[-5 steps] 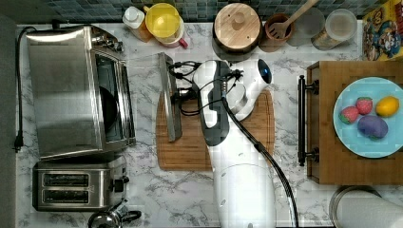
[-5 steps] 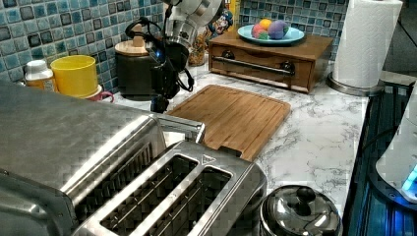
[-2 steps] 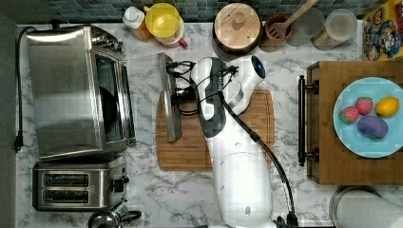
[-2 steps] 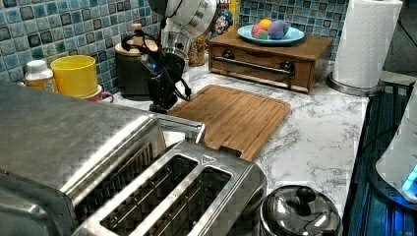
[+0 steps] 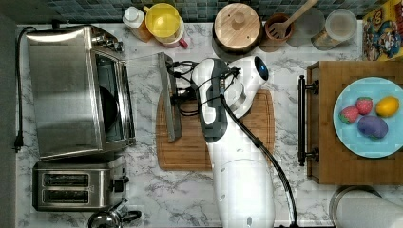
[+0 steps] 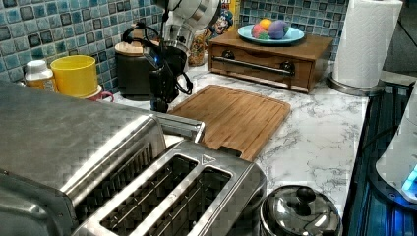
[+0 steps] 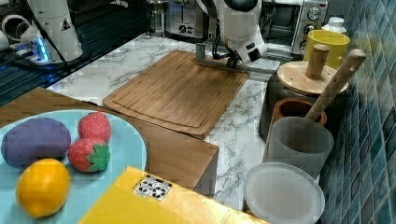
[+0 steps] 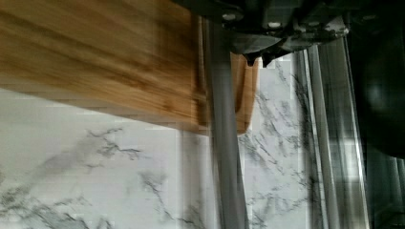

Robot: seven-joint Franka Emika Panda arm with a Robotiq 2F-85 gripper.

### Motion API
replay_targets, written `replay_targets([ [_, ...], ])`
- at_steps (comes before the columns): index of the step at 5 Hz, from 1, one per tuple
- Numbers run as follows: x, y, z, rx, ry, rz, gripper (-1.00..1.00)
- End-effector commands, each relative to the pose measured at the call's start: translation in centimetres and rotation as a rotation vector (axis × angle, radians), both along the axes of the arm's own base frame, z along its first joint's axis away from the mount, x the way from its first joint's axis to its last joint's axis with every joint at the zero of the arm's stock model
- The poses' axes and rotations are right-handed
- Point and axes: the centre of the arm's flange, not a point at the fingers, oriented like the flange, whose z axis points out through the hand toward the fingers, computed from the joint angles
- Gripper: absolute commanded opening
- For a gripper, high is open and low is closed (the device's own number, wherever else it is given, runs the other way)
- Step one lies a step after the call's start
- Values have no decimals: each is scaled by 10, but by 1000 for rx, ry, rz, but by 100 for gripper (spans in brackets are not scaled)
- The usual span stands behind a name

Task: Close the oven.

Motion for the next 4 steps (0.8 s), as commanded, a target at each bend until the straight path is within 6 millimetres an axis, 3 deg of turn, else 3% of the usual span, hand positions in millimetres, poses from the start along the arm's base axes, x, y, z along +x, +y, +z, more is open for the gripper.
replay_targets([
  [1, 0, 135, 154, -27, -182, 176, -100],
  [3, -20, 210, 194, -254, -279, 207, -100],
  [4, -23, 237, 196, -330, -259, 249, -100],
])
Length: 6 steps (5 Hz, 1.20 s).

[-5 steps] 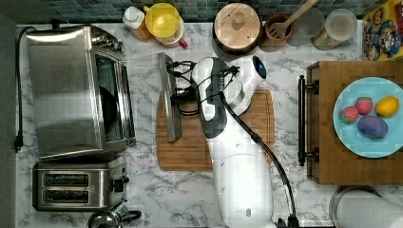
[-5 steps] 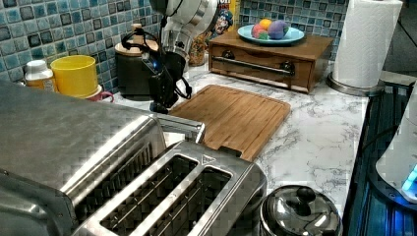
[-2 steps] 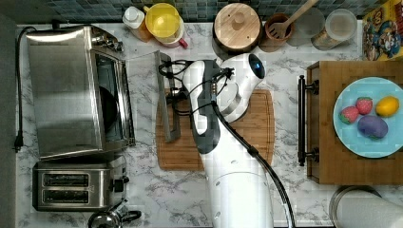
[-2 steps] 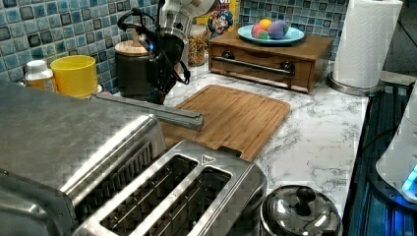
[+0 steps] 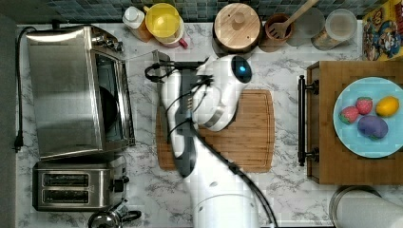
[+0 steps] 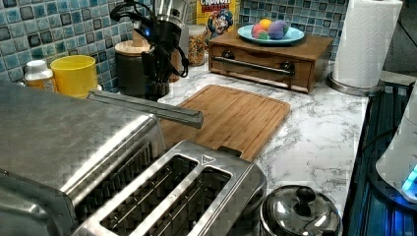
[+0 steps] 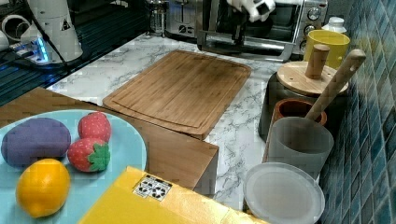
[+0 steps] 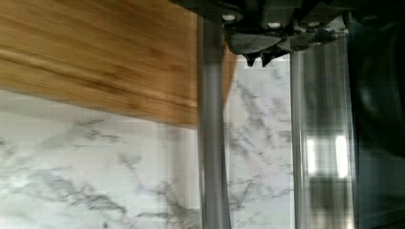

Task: Close the oven.

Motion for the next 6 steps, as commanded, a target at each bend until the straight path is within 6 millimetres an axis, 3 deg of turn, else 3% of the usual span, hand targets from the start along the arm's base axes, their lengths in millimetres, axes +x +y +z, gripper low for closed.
replay_targets([
  [1, -19, 212, 117, -116, -129, 251, -100],
  [4, -59, 266, 166, -238, -289, 224, -100],
  [6, -90, 316, 176, -342, -353, 231, -100],
])
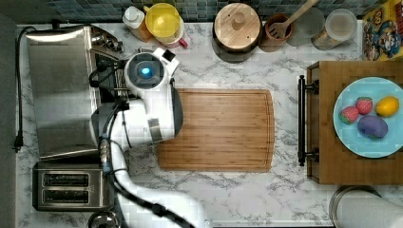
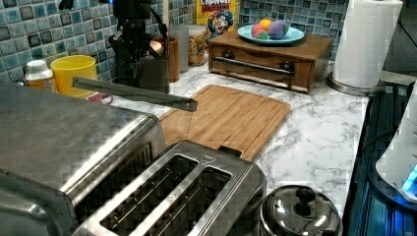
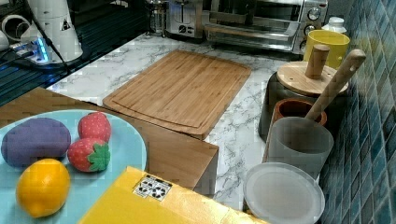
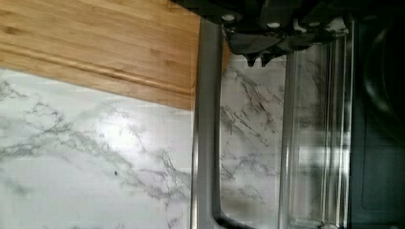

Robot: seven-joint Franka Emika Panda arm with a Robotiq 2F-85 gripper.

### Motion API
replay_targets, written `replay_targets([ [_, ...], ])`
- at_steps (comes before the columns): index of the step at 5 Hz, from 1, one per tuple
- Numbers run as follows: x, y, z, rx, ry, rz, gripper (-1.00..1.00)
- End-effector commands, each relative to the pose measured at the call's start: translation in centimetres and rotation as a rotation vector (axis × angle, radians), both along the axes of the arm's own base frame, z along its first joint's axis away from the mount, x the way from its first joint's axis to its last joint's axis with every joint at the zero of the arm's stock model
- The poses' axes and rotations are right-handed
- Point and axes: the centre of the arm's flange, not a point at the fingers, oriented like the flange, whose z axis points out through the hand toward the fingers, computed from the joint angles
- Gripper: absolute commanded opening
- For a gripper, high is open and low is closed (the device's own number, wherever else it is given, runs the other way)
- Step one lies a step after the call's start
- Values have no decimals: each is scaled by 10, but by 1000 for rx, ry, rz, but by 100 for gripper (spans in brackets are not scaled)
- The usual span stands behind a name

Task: Close the oven.

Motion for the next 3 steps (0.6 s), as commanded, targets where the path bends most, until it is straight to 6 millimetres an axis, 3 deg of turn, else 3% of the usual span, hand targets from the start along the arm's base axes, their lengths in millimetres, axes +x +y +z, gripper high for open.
replay_targets([
  [1, -80, 205, 82, -1, -186, 208, -100],
  [3, -68, 212, 82, -159, -322, 64, -100],
])
